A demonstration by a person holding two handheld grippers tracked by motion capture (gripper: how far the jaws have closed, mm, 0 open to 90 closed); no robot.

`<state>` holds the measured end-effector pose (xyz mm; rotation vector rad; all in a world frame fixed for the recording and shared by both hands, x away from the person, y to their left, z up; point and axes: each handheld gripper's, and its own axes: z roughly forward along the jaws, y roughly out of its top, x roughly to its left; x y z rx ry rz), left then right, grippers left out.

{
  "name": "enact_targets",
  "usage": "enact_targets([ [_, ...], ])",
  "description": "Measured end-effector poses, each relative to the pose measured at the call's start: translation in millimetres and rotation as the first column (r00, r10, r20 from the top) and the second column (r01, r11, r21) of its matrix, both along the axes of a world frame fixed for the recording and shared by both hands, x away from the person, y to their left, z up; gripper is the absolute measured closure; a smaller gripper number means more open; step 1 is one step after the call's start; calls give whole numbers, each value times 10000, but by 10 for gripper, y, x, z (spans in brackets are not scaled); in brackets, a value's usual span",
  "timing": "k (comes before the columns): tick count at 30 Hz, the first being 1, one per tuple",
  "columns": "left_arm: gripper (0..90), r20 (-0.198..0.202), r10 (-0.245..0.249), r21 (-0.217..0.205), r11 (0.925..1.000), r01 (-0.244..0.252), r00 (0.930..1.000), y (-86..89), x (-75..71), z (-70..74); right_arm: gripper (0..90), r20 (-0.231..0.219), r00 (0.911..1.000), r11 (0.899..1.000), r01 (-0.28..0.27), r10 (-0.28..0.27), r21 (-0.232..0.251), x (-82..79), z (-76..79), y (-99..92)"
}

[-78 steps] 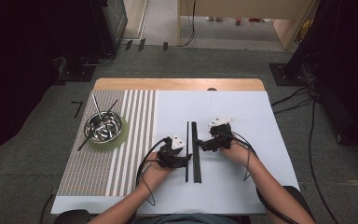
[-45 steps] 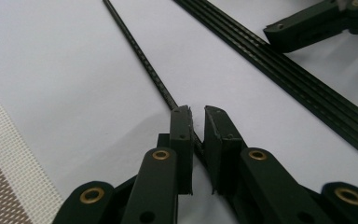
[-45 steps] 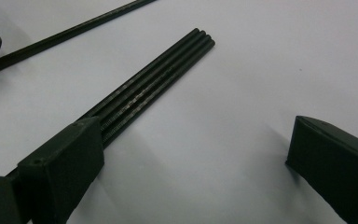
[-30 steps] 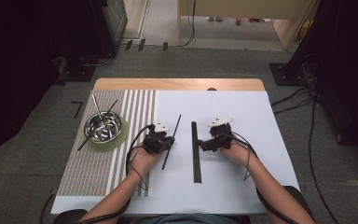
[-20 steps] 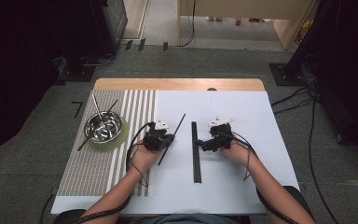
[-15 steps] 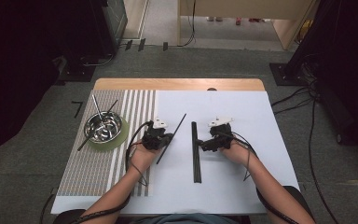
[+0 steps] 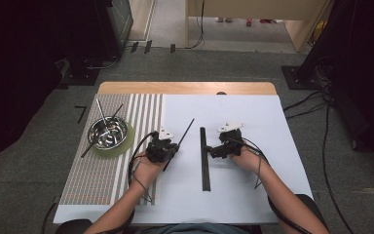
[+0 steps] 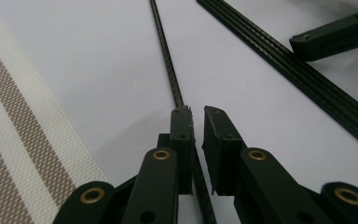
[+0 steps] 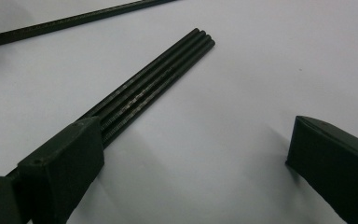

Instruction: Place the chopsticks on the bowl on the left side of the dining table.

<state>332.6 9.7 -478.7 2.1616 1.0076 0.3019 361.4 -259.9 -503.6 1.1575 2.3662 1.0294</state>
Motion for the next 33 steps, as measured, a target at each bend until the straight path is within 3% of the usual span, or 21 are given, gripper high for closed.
enact_targets([
  [5, 840, -97, 137, 304, 9994, -134, 9999, 9, -21, -64, 33, -2, 10000, 10000, 1, -1, -3, 0, 0, 0],
  [10, 844, 16, 85, 309, 9995, -85, 10000, -4, -21, -71, 32, 0, 10000, 10000, 3, -3, -8, 1, 0, 0],
  [14, 865, -136, -191, 93, 9998, 192, 9997, -7, -12, -65, 33, -5, 10000, 10000, 2, -2, -3, 0, 0, 0],
  [21, 864, -149, -187, 117, 9998, 189, 9997, -18, -15, -76, 33, -9, 10000, 10000, 9, -9, -3, 0, 0, 0],
  [28, 856, 610, -127, 162, 9998, 117, 9981, -30, -100, -133, 33, -23, 10000, 10000, 11, -11, -21, -2, 1, 2],
  [31, 861, 561, -196, 284, 9994, 180, 9982, -37, -90, -121, 32, -24, 10000, 10000, 11, -11, -25, -2, 1, 2],
  [33, 869, 322, -144, 113, 9998, 140, 9994, -25, -63, -112, 32, -24, 10000, 10000, 12, -12, -21, -1, 1, 2],
])
